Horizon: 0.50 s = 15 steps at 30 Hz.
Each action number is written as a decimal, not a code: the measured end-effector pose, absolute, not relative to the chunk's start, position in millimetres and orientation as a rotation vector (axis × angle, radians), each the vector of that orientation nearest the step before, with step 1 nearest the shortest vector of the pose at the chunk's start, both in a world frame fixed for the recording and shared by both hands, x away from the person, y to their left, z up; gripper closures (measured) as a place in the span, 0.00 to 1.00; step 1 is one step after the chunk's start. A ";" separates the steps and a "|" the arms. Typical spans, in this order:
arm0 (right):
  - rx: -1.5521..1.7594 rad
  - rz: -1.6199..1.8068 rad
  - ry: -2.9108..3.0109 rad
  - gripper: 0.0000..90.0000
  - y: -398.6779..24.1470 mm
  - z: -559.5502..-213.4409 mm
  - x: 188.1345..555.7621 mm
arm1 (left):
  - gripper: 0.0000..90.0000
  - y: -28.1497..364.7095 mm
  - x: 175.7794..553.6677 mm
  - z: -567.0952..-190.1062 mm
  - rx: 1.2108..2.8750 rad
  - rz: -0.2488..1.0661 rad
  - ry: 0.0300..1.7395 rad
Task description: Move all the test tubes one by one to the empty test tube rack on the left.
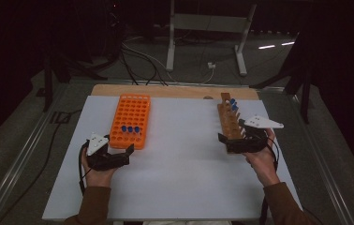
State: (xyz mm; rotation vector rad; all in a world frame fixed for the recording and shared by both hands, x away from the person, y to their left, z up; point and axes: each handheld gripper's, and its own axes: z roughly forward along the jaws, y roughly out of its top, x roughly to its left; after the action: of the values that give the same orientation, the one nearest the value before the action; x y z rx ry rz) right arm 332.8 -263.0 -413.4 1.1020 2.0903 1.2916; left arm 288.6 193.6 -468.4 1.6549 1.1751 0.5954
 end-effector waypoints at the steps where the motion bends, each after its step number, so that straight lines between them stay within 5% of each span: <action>1: 1.104 1.288 2.090 0.00 -264.2 -412.2 333.6 | 0.01 192.7 288.1 -467.6 1.655 0.596 1.172; 15: 1.188 1.223 2.056 0.07 -277.2 -416.4 371.1 | 0.01 191.5 286.0 -469.0 1.646 0.633 1.188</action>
State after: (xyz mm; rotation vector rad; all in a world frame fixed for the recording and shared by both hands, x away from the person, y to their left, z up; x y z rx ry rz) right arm 371.1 -277.2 -416.4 1.1884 2.0561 1.2233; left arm 286.0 191.5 -469.0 1.6459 1.1884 0.6329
